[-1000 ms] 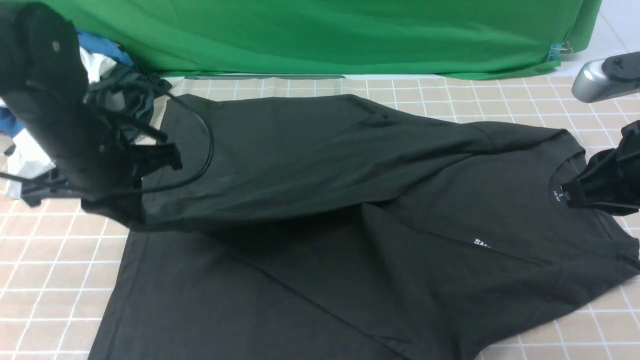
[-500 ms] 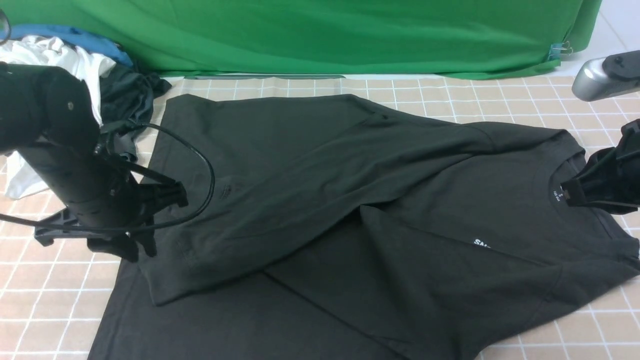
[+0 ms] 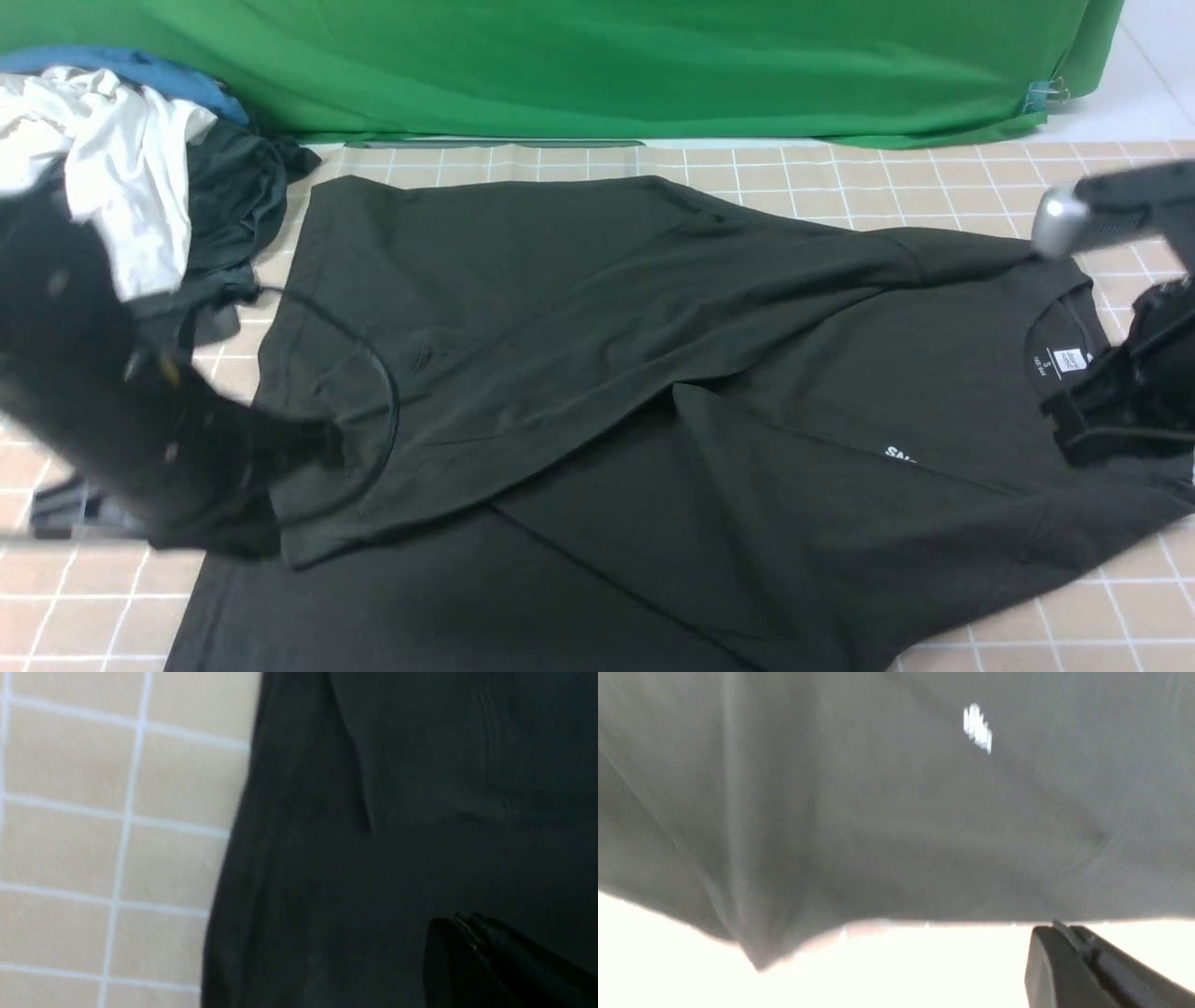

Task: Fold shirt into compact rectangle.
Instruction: 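Grasp the near edge of the shirt at its hem and shoulder corners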

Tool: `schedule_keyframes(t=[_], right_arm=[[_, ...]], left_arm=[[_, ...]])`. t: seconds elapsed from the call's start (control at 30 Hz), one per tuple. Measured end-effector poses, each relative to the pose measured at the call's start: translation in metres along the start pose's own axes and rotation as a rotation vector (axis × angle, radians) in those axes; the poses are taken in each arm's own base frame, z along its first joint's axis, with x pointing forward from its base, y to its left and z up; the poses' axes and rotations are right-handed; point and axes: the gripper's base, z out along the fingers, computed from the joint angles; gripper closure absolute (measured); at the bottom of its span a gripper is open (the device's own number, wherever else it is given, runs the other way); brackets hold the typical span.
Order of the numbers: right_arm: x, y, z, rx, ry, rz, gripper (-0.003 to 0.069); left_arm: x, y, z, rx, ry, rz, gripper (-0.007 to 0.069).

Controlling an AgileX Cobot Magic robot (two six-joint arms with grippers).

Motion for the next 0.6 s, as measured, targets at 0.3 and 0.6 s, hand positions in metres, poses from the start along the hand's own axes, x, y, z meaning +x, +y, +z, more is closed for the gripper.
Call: schedule_keyframes(t=[0.3,0.6], right_arm=[[-0.01,0.009,0.048,-0.036,0.153,-0.043,0.0459],[-0.013,0.006,0.076,0.0,0.225,-0.005,0.014]], left_arm=[[0.035,0.011,0.015,-0.007,0.057,-0.045,0.0614],[0.031,0.013,0.045,-0.091,0.174,-0.047,0.0611]])
